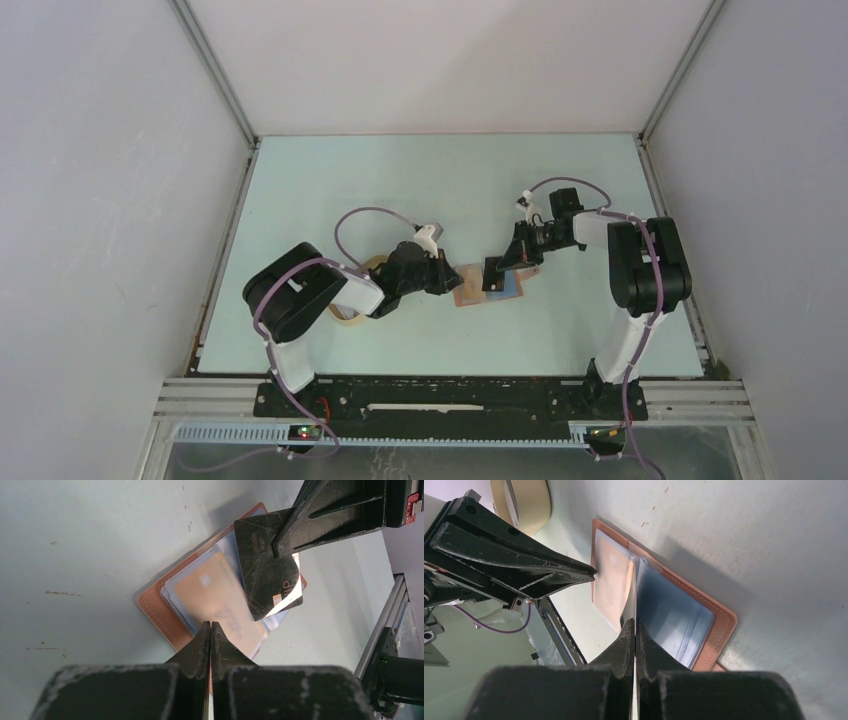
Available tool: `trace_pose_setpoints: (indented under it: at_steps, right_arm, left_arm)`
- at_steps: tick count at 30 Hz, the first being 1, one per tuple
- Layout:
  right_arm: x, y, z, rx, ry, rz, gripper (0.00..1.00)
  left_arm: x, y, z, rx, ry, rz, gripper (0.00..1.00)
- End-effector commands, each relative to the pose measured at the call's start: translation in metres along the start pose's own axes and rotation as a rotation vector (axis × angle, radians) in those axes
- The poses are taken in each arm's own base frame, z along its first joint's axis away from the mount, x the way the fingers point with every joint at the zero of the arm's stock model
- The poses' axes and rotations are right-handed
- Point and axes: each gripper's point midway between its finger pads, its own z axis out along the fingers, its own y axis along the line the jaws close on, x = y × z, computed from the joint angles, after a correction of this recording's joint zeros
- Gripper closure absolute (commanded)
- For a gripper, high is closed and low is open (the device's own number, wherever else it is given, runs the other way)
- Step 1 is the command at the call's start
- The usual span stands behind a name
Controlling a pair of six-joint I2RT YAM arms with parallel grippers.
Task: Put the credit cards into the card holder
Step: Insert the credit card into the card holder.
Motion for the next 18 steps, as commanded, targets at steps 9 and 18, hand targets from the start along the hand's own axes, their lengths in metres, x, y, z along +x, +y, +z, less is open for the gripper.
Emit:
trace_pose_setpoints:
  at_steps: [9, 18]
  right_arm:
    - [0.0, -0.001, 0.002, 0.009, 0.026, -0.012, 1.0]
    - [0.007, 0.002, 0.009, -0.004, 0.055, -0.005, 1.0]
  left_arm:
    - [-0.001, 0.005, 0.004, -0.034, -0.004, 0.003, 1.0]
    - [0.0, 0.006, 0.004, -0.036, -0.001, 0.002, 1.0]
